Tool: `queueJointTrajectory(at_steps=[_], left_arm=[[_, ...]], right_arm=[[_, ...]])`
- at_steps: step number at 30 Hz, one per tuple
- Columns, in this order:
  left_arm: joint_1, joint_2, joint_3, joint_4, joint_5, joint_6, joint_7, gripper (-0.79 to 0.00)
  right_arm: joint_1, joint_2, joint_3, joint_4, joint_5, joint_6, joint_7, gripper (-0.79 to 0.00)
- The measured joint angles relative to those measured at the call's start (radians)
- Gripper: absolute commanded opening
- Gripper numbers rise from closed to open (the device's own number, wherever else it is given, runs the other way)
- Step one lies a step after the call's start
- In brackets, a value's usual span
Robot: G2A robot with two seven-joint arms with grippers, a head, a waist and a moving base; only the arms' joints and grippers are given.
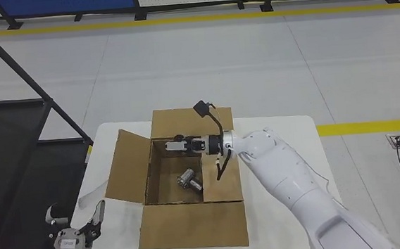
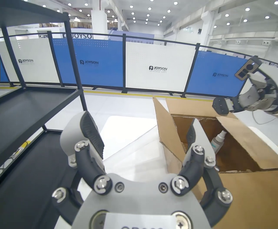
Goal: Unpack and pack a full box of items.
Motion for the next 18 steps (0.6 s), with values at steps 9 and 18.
queueJointTrajectory(at_steps=[9,18], left_arm=[[0.026,0.013,0.009,-0.111,-0.088,-0.279,-0.166,0.000],[-0.086,0.029,0.094,-0.110,-0.151,-0.468,-0.431,0.000]], right_arm=[[-0.056,0.070,0.085,-0.089,-0.004,-0.079,-0.015,0.000],[-0.285,0.209,0.254,-0.396,-0.056,-0.087,-0.024,0.000]])
